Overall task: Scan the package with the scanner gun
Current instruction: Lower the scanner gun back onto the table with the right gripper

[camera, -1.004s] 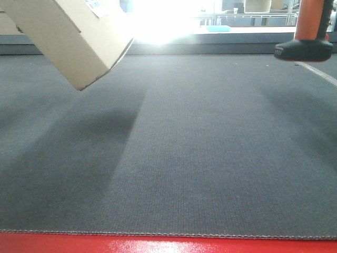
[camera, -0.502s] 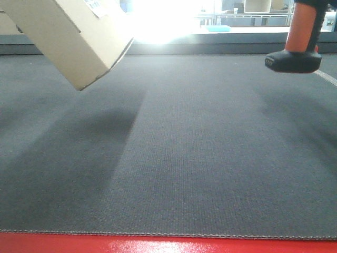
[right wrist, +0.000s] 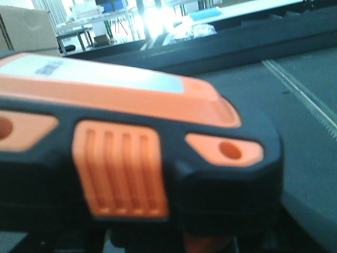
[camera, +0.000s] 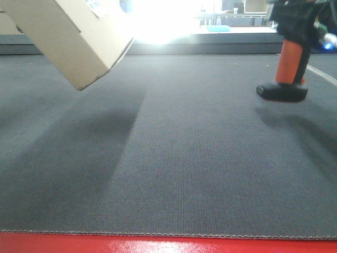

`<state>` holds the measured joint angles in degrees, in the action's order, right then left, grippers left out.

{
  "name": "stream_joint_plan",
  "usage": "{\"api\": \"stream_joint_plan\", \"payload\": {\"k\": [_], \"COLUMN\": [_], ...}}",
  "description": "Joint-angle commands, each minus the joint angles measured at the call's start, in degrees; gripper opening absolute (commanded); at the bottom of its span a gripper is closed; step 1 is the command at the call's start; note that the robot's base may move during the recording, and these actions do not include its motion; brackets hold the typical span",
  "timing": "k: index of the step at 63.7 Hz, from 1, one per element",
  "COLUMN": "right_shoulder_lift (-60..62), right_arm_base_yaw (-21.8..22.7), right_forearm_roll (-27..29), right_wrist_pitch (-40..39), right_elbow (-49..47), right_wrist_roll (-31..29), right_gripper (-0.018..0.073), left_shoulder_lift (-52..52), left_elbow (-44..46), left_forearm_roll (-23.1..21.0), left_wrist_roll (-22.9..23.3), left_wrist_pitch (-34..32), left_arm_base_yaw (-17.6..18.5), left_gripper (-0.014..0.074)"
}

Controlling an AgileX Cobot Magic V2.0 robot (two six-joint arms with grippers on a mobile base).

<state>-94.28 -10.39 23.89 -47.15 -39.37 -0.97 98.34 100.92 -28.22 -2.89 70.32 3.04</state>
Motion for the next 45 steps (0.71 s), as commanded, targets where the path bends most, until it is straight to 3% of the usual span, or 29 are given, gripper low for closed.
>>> {"api": "stream_joint_plan", "payload": {"k": [1,45], "right_shoulder_lift": [-0.60,-4.37], "right_arm_base_yaw": [0.10,0.10], "right_forearm_roll": [-0.90,-0.90], "right_wrist_pitch": [-5.11,-4.46], "right_elbow": [-0.24,-0.24], "right_wrist_roll": [0.48,0.48], "right_gripper": [-0.0159,-0.0159], "left_shoulder_lift": [-0.47,-0.47], "left_elbow": [0.54,0.54], "left_forearm_roll": [-0.90,-0.90], "left_wrist_roll": [-0.03,-0.03], "left_wrist_pitch": [-0.36,-0.36], "left_arm_base_yaw": [-0.01,-0.01], "left_gripper": [-0.0111,-0.0111]}}
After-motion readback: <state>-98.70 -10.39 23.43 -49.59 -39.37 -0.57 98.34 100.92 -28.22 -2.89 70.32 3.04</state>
